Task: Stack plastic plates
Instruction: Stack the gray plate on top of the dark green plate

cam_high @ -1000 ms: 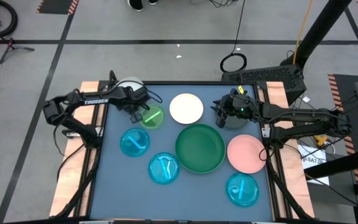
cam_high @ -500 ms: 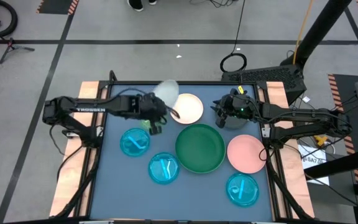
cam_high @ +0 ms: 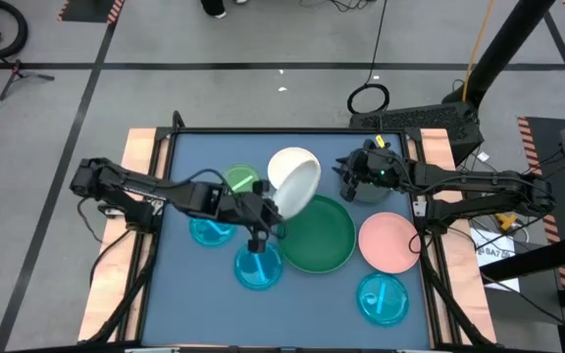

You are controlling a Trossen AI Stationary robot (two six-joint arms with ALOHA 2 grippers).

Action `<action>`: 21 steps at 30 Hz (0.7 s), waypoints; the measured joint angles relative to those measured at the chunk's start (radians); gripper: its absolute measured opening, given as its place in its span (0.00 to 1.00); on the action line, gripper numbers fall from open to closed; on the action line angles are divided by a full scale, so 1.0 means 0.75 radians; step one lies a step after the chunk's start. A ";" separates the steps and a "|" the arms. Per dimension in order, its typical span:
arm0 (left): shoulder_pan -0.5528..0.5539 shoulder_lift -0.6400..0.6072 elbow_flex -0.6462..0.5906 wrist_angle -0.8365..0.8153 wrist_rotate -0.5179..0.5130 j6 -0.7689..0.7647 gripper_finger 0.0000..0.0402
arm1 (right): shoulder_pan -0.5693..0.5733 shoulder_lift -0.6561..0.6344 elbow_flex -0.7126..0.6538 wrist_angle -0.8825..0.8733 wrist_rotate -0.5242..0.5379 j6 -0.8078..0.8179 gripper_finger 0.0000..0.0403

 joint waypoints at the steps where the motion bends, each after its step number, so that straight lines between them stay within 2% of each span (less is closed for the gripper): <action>1: -0.009 0.017 0.000 0.017 0.010 0.007 0.03 | 0.000 0.000 0.000 0.000 0.000 0.000 0.29; 7: -0.035 0.127 0.000 0.055 0.028 0.008 0.03 | 0.000 0.000 0.000 -0.001 0.000 -0.001 0.29; 15: 0.016 0.184 0.000 0.138 0.273 -0.039 0.04 | 0.000 0.000 0.000 -0.001 0.000 -0.011 0.29; 21: 0.014 0.205 -0.001 0.154 0.316 -0.051 0.08 | 0.000 0.000 0.000 -0.001 0.000 -0.011 0.29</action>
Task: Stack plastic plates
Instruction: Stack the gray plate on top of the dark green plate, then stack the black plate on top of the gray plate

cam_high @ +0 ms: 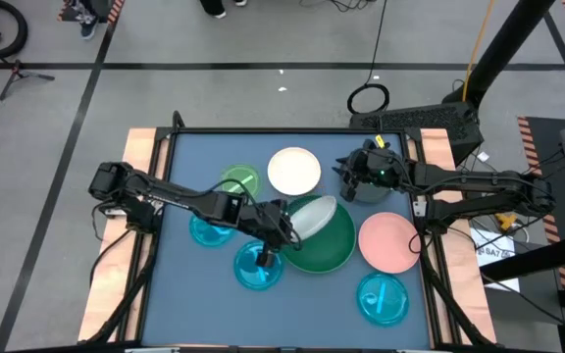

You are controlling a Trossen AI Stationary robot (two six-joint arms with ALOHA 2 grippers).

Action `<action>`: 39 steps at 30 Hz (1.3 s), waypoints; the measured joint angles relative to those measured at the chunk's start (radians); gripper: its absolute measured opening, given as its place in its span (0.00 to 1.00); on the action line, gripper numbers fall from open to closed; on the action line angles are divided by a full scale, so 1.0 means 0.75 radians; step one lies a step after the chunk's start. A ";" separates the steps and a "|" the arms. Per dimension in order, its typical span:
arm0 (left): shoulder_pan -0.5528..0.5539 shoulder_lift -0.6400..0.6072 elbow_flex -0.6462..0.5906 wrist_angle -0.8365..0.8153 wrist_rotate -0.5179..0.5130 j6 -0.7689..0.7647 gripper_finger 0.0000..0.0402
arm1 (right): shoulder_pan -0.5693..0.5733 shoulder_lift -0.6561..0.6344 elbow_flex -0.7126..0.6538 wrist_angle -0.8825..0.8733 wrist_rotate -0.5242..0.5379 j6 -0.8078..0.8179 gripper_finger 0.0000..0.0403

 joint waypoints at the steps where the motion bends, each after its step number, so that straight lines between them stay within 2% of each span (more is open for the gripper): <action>1: -0.001 0.000 0.000 0.000 0.000 -0.006 0.08 | 0.000 0.000 0.000 0.000 0.000 0.000 0.29; 25: -0.002 0.000 0.000 -0.012 -0.001 -0.027 0.10 | 0.000 0.000 0.000 0.000 -0.003 0.000 0.29; 28: -0.002 0.000 0.000 -0.011 -0.002 -0.023 0.14 | 0.000 0.000 0.000 -0.001 -0.003 0.000 0.29; 34: -0.002 -0.001 0.000 -0.011 -0.003 -0.018 0.28 | 0.000 0.000 0.000 -0.001 -0.003 0.000 0.29; 39: -0.002 -0.001 0.000 -0.011 -0.003 -0.002 0.32 | 0.000 0.000 0.000 -0.001 -0.004 0.001 0.29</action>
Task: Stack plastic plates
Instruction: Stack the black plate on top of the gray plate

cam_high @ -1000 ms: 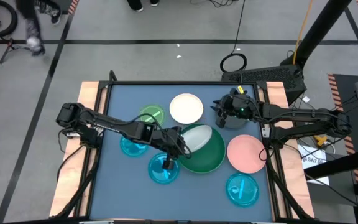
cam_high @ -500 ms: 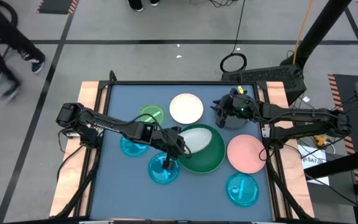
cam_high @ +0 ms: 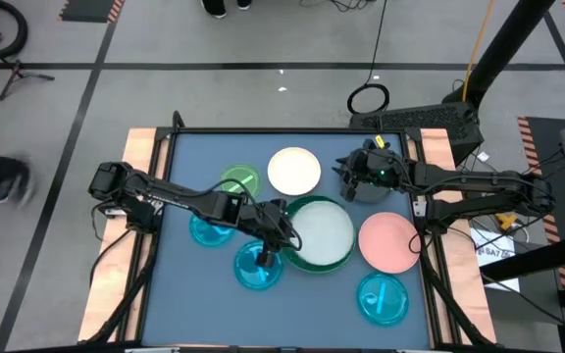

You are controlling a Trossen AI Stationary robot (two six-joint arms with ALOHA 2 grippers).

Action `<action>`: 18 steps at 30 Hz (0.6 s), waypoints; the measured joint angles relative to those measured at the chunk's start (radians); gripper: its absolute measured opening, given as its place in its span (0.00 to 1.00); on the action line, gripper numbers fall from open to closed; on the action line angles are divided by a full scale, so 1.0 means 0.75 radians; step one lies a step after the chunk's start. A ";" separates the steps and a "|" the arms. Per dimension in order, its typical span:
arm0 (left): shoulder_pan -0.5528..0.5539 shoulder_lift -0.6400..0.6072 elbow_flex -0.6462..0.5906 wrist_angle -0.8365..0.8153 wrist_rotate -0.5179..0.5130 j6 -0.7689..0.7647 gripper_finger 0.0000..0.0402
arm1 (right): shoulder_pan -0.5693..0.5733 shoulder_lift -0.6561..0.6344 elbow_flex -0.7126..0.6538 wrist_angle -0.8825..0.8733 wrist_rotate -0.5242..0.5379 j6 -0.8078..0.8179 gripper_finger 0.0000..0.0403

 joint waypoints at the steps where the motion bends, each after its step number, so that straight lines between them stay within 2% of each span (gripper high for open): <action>1: 0.000 0.000 0.000 0.000 0.000 0.007 0.32 | 0.000 0.000 0.000 0.000 0.000 0.000 0.29; 13: 0.000 -0.001 0.000 0.007 0.000 0.031 0.32 | 0.000 0.000 0.000 0.000 0.000 0.005 0.29; 18: 0.001 -0.001 0.000 -0.121 0.002 0.126 0.32 | 0.000 0.000 0.000 -0.008 0.000 0.005 0.29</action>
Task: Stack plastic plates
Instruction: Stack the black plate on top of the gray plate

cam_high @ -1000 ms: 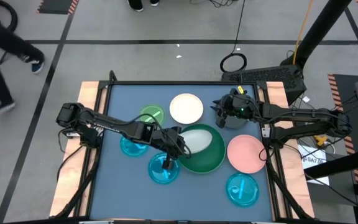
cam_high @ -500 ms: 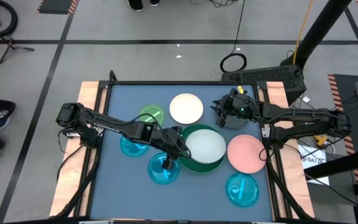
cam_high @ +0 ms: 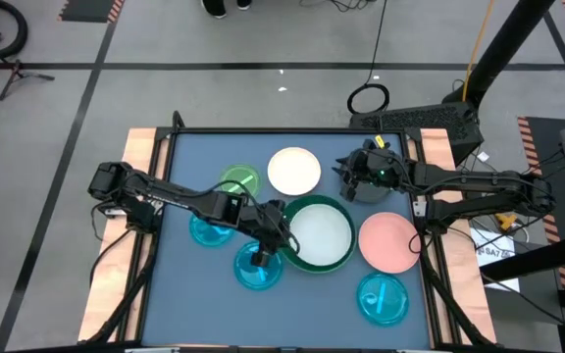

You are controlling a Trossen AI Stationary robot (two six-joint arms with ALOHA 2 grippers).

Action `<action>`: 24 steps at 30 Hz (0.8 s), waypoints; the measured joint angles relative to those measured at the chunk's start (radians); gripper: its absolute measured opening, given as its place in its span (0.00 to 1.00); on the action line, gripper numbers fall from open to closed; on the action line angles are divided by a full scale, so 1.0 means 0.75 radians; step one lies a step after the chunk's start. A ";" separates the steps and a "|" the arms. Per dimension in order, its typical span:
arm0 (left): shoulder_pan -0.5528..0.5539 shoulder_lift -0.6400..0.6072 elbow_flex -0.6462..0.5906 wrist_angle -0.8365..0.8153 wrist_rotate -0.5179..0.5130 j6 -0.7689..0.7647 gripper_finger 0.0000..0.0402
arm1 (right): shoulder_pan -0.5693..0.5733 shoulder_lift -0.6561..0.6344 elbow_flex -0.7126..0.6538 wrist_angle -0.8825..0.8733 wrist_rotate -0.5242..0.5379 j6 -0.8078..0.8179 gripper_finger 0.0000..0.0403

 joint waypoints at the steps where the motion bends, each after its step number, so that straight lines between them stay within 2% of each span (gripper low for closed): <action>1: 0.000 0.000 0.000 -0.035 0.001 0.025 0.32 | 0.000 0.000 0.000 -0.002 0.000 0.000 0.29; 12: 0.104 -0.017 -0.006 -0.313 0.007 0.135 0.32 | 0.000 0.000 0.000 -0.007 0.000 0.031 0.29; 19: 0.192 -0.091 -0.060 -0.333 0.064 0.153 0.32 | 0.000 0.000 0.000 -0.009 0.000 0.032 0.29; 24: 0.239 -0.193 -0.174 -0.271 0.083 0.153 0.32 | 0.000 0.000 0.000 -0.011 0.000 0.032 0.29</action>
